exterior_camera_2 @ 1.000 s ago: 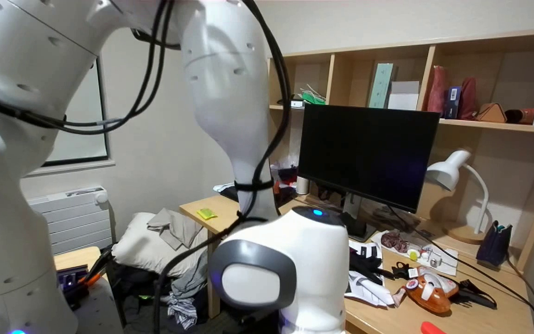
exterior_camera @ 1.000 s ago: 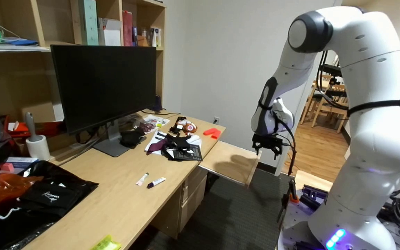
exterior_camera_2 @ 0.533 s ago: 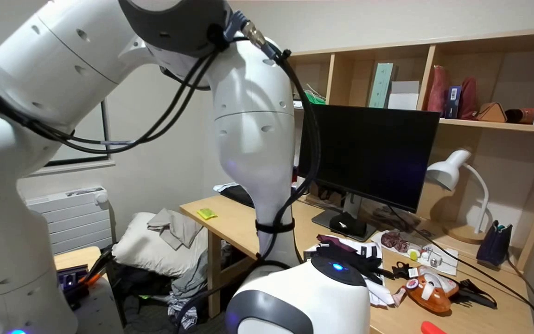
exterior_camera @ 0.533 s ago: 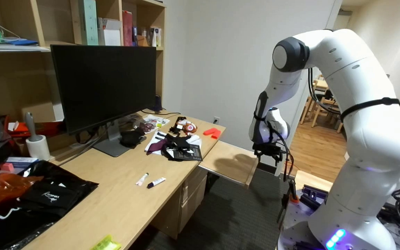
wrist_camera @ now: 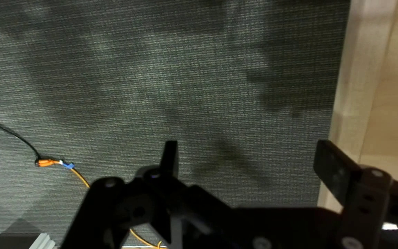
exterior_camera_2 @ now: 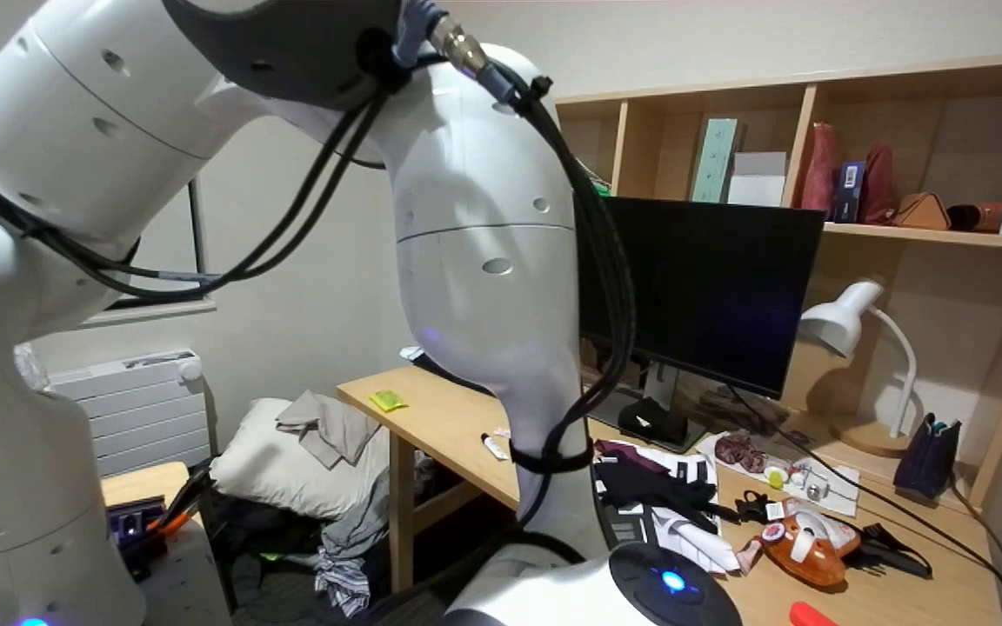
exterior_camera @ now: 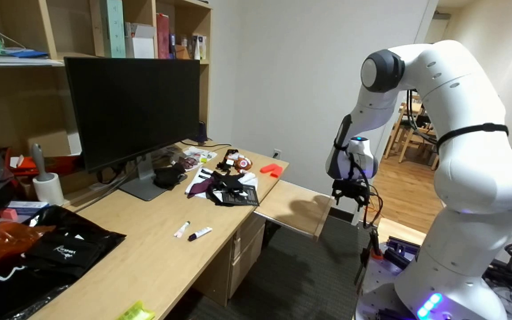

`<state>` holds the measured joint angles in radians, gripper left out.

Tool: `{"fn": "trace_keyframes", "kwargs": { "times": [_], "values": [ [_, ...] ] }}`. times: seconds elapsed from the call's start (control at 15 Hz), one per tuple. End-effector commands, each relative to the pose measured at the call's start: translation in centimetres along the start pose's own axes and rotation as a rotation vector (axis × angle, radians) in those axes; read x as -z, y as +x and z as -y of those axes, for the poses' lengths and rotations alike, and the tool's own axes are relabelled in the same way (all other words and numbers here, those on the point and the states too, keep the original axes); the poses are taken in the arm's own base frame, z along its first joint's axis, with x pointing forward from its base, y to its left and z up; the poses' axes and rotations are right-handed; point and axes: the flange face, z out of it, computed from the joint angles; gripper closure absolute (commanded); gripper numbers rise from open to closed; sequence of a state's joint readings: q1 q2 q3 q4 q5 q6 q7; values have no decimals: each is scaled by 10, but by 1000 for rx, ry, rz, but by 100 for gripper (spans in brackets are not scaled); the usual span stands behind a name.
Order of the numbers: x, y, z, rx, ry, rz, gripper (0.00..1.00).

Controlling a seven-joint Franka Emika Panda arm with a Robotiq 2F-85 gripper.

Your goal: Close the first top drawer

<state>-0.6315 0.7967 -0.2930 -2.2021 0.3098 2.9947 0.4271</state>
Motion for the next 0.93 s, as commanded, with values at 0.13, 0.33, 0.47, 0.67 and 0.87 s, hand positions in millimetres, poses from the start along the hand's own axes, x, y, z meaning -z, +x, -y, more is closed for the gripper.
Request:
{"fn": "trace_keyframes", "kwargs": {
  "times": [0.13, 0.33, 0.47, 0.67, 0.87],
  "values": [
    [-7, 20, -31, 2, 4, 19, 0],
    [-6, 36, -40, -11, 13, 14, 0],
    [-8, 46, -40, -11, 19, 13, 0],
    [-16, 54, -36, 12, 19, 15, 0],
    [-31, 45, -28, 41, 5, 45, 0]
  ]
}}
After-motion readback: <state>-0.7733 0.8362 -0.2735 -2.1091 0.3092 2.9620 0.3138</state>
